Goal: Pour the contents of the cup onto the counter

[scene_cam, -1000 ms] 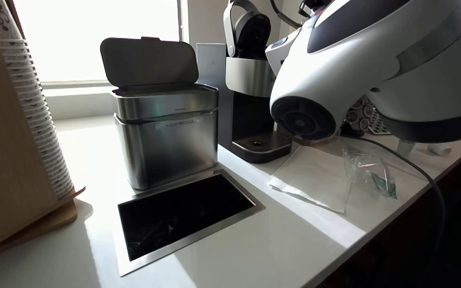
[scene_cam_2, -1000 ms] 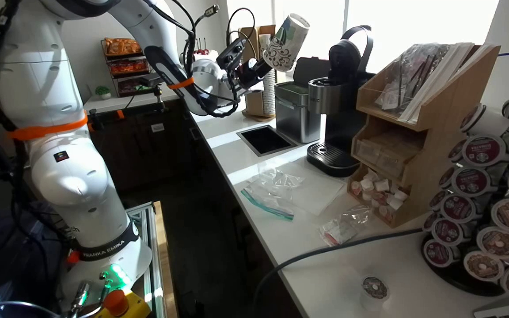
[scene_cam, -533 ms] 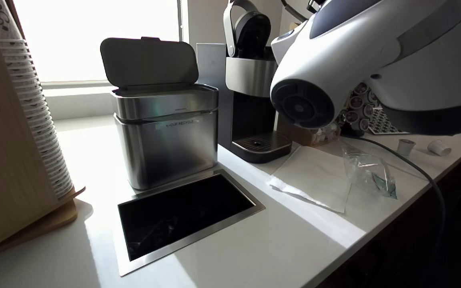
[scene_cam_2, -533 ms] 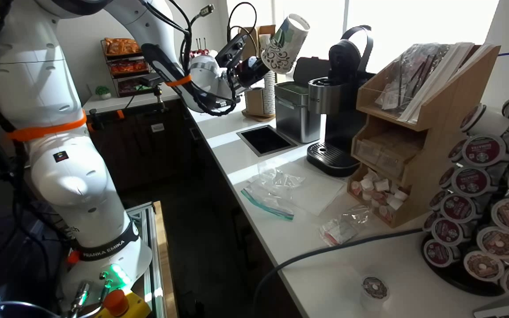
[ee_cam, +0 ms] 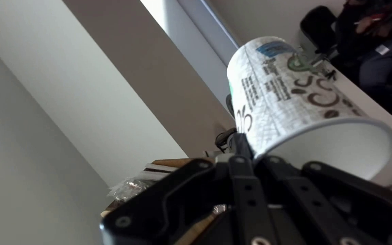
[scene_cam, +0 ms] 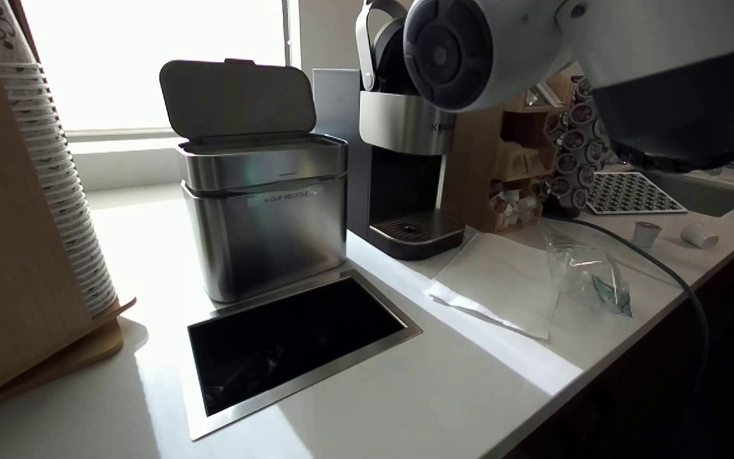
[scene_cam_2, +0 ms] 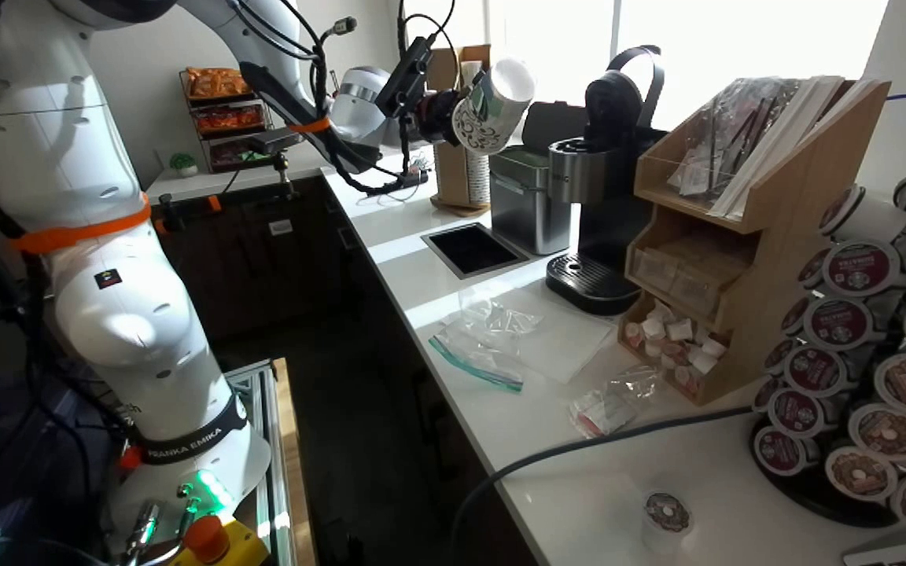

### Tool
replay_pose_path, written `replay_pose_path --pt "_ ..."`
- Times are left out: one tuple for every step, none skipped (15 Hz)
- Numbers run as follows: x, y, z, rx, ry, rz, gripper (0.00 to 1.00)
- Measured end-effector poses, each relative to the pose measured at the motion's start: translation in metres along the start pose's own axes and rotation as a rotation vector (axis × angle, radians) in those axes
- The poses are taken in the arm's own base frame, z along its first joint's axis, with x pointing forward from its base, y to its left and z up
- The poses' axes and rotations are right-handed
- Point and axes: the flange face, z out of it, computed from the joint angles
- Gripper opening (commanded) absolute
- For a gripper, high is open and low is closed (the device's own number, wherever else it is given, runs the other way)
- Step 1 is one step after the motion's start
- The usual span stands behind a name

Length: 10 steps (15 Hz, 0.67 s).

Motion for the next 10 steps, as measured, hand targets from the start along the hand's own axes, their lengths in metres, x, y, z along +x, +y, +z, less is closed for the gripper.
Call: replay_pose_path --pt "-0.002 0.002 0.001 0.038 0.01 0.028 0.01" --pt "-0.003 0.003 0.003 0.075 0.021 0.058 0.01" --pt "-0.005 0.005 0.004 0.113 0.037 0.086 0.01" --pt "-0.005 0.007 0.006 0.148 0.055 0.114 0.01" --pt "-0.006 0.009 0.007 0.184 0.076 0.141 0.01" --pt "-0.005 0.011 0.008 0.218 0.098 0.168 0.01" --pt "-0.004 0.013 0.009 0.252 0.121 0.196 0.01" --pt "-0.003 0.014 0.01 0.285 0.144 0.226 0.01" --pt "-0.001 0.015 0.01 0.315 0.167 0.258 0.01" --pt "0.001 0.016 0.011 0.342 0.192 0.291 0.01"
